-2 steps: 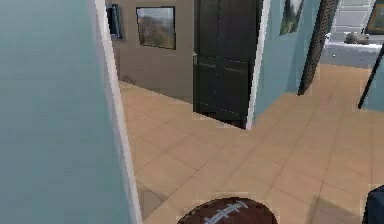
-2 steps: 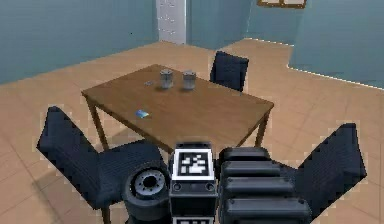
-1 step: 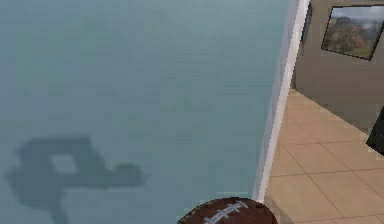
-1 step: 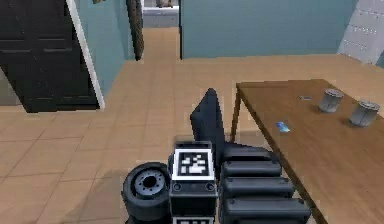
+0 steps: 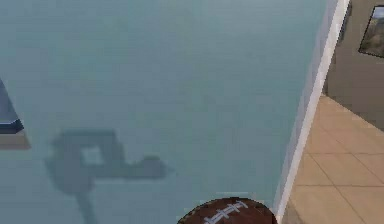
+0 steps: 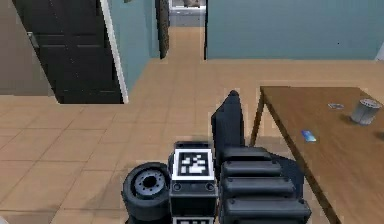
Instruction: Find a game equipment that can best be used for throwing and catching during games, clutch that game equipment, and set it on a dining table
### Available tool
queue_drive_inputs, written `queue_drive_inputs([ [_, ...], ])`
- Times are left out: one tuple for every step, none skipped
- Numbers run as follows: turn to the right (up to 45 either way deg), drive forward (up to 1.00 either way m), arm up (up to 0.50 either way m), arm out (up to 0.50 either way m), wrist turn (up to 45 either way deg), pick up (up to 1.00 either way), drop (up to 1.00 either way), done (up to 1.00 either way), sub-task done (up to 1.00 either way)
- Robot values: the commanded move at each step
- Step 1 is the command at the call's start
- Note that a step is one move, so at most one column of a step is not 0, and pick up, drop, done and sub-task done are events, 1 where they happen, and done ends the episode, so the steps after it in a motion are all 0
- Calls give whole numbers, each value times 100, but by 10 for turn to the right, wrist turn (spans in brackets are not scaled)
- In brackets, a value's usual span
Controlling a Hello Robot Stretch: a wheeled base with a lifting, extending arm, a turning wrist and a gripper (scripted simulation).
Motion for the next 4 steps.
queue_drive_inputs([
  [450,0,0,0,0,0,0,0,0],
  [450,0,0,0,0,0,0,0,0],
  [450,0,0,0,0,0,0,0,0],
  [450,0,0,0,0,0,0,0,0],
])
